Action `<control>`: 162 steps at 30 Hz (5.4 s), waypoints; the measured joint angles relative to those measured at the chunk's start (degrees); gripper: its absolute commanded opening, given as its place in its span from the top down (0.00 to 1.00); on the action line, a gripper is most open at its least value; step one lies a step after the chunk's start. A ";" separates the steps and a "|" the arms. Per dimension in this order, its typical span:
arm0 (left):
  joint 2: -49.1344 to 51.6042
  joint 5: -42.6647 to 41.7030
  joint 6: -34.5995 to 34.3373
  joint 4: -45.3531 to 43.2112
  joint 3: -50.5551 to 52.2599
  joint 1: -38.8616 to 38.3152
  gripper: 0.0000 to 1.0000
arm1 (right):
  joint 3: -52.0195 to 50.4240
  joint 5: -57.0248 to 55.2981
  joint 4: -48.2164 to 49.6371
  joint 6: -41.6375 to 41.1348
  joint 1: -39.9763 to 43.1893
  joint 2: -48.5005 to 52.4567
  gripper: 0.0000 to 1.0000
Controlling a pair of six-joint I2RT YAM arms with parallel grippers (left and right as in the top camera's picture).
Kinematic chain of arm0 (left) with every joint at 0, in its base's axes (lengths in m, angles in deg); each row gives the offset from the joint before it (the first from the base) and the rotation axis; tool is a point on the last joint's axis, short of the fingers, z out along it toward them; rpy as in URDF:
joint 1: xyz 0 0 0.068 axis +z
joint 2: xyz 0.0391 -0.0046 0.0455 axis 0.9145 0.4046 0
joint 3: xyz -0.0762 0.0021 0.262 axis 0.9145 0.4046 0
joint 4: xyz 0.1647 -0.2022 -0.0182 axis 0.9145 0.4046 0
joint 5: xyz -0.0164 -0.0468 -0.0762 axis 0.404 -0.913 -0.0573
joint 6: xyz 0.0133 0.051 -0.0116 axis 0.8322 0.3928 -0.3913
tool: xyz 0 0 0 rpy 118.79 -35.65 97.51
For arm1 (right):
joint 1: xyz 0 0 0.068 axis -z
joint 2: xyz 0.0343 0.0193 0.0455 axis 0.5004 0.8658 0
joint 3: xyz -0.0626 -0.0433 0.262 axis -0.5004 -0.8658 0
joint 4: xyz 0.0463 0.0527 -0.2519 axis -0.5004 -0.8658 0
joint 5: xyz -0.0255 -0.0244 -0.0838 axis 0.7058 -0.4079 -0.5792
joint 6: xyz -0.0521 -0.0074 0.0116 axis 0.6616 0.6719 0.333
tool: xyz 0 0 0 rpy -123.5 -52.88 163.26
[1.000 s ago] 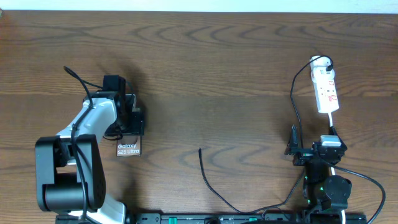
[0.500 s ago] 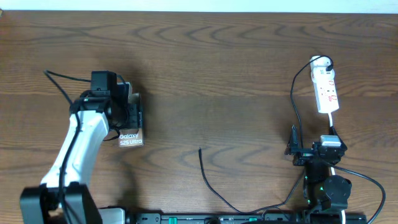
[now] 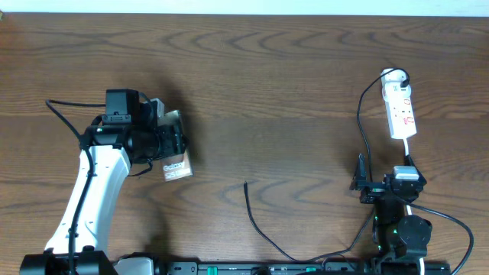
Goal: Plug charger to phone and switch on socket
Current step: 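Lift the phone with the left gripper and tilt it upright toward center, then move the right gripper from rest toward the phone's bottom edge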
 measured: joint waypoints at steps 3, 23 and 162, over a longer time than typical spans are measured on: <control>0.00 -4.66 -3.30 0.00 0.00 0.00 0.93 | 0.00 0.02 0.00 0.00 0.00 0.00 0.01; 0.00 -31.17 -38.64 1.20 0.00 0.00 0.93 | 0.00 0.02 0.00 0.00 0.00 0.00 0.01; 0.00 -6.47 -72.50 6.12 0.00 -15.17 0.92 | 15.85 37.53 44.06 -72.28 -35.74 73.66 0.10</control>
